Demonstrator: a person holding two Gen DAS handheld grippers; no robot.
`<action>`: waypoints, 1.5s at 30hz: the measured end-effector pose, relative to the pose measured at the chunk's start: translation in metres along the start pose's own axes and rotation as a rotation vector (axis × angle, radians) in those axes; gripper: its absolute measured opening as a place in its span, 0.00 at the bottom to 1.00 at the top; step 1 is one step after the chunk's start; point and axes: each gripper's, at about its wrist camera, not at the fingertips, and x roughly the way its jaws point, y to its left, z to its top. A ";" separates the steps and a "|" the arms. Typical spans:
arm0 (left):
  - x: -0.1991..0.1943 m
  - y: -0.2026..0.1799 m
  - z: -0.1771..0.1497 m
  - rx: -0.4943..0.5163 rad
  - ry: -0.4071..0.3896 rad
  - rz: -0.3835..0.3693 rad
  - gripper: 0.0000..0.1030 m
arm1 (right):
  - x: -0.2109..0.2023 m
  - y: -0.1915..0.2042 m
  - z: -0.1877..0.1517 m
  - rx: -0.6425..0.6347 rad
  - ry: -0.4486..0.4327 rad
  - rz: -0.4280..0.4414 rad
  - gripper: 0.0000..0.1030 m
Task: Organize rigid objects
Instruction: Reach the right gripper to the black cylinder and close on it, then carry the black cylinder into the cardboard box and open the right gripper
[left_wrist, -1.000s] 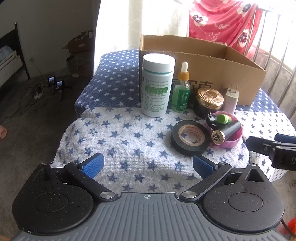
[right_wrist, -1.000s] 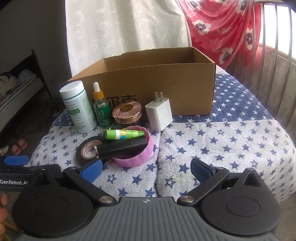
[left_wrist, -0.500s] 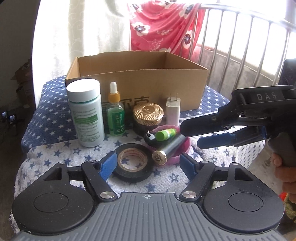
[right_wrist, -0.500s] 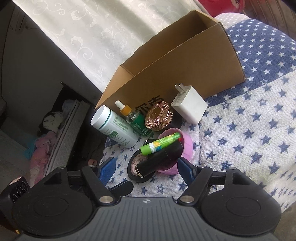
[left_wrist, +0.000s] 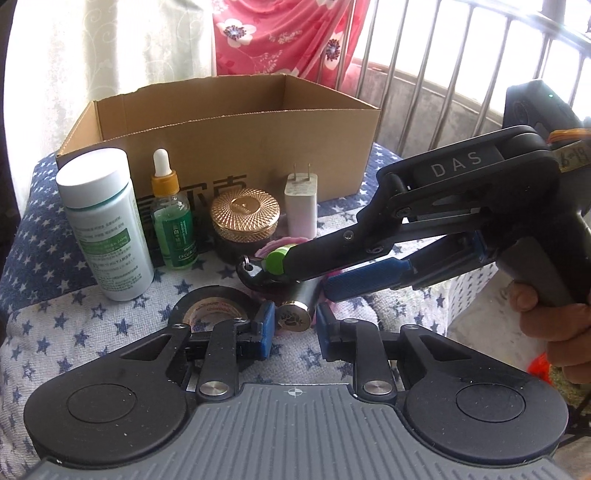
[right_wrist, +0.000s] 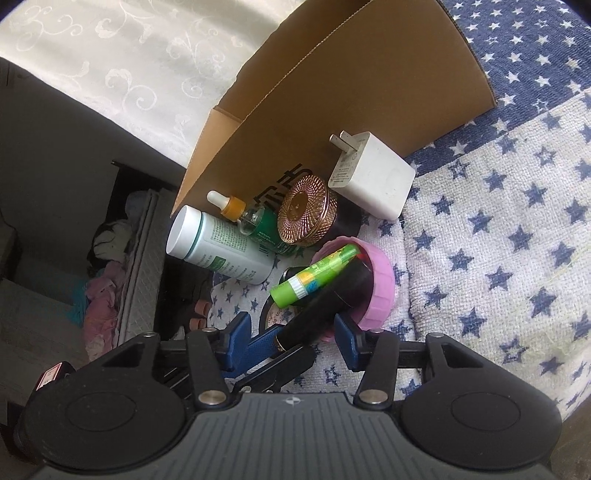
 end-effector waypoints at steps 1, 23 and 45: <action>0.000 0.001 0.001 -0.007 0.004 -0.020 0.22 | 0.000 0.000 0.001 0.003 -0.001 -0.004 0.50; -0.007 -0.018 0.012 0.047 -0.027 0.007 0.21 | -0.009 -0.005 -0.007 0.029 -0.066 0.006 0.28; -0.059 0.045 0.107 -0.004 -0.204 0.166 0.21 | -0.005 0.124 0.087 -0.328 -0.087 0.111 0.28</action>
